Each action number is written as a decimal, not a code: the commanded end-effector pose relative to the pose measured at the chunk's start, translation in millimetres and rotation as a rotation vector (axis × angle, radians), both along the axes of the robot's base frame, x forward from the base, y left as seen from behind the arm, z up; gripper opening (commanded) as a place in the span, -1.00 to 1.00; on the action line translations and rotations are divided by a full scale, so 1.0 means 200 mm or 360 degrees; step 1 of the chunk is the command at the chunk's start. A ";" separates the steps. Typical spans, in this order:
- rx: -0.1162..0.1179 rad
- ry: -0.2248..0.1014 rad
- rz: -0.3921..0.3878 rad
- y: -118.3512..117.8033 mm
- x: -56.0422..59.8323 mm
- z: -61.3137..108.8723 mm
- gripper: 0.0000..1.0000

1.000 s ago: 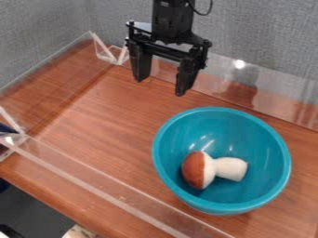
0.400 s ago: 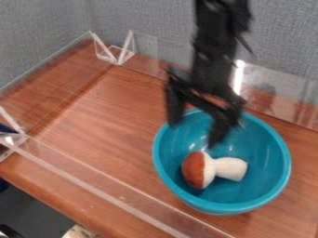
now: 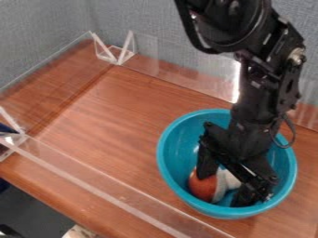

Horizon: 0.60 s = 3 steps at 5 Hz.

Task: Remove the mushroom from inside the blue bowl and put it on the table

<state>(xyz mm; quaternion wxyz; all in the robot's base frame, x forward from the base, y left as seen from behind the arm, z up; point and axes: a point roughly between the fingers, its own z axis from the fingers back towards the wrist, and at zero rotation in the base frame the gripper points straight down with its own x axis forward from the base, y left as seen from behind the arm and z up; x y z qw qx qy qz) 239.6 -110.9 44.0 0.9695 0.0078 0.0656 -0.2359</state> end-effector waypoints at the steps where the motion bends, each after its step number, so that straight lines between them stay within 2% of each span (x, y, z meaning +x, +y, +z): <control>1: -0.0004 -0.0024 0.0013 0.02 0.01 -0.01 -1.00; 3: 0.0004 -0.0027 0.0033 0.06 0.00 0.02 -1.00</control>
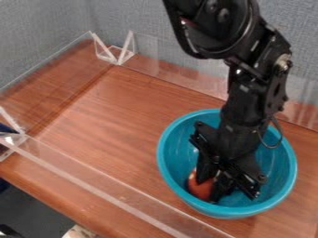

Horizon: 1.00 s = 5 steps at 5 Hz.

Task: Remove the mushroom from inside the blue bowl and put it on the table

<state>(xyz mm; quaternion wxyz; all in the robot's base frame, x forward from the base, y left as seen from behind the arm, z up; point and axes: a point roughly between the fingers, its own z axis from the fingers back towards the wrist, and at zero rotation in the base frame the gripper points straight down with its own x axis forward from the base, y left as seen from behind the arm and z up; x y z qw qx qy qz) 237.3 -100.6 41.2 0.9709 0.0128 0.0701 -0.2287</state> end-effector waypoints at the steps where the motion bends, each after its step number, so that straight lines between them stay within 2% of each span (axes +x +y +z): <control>1: -0.0011 -0.0039 0.0025 0.04 0.00 0.06 -1.00; 3: 0.0004 -0.0057 0.0047 0.10 -0.02 0.12 -1.00; 5: 0.0015 -0.0083 0.0086 0.11 -0.01 0.14 -1.00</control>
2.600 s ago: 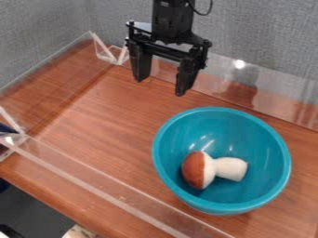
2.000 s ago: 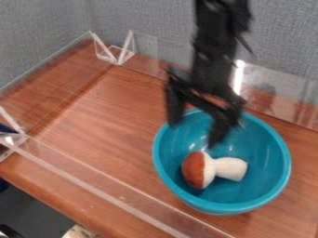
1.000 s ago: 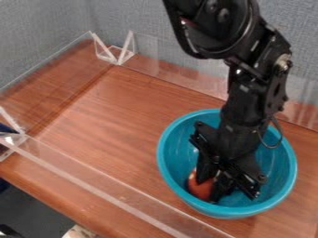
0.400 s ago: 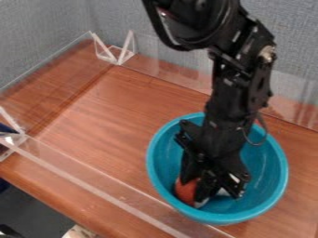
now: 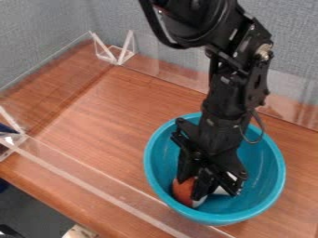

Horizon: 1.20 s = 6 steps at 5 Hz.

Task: Remove the mushroom from inside the blue bowl and put it on the table

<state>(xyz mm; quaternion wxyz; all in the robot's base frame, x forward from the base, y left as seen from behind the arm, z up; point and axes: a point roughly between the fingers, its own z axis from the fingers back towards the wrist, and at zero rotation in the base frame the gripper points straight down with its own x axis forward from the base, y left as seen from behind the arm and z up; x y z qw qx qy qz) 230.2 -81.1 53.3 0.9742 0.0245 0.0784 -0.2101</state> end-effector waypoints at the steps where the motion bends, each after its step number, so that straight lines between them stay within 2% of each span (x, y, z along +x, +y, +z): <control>1: -0.0027 -0.0120 0.0037 0.01 0.04 0.10 -1.00; 6: -0.0058 -0.0256 0.0041 0.00 0.10 0.16 -1.00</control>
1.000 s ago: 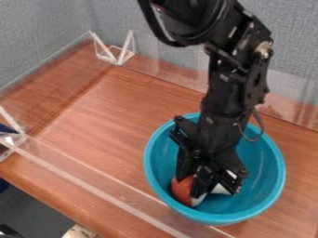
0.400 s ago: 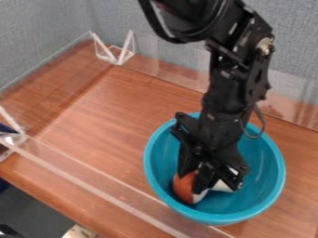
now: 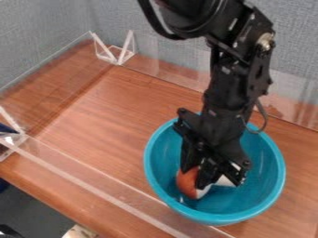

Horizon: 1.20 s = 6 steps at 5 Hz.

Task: Remove the mushroom from inside the blue bowl and put it on the table

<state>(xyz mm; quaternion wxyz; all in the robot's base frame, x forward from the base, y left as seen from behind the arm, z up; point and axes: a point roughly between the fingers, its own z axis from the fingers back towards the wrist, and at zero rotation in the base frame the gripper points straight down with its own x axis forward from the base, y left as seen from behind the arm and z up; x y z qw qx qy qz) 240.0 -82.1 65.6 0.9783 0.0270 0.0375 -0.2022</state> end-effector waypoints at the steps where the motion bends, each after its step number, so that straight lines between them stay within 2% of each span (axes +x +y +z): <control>1: -0.0046 -0.0156 0.0026 0.01 0.07 0.10 -1.00; 2: -0.0050 -0.0203 0.0021 0.03 0.07 0.19 -1.00; 3: 0.0009 -0.0330 0.0083 0.16 0.08 0.45 -1.00; 4: 0.0149 -0.0370 0.0372 0.41 0.13 0.65 -1.00; 5: 0.0204 -0.0333 0.0535 0.66 0.09 0.62 -1.00; 6: 0.0254 -0.0246 0.0570 0.85 0.01 0.48 -1.00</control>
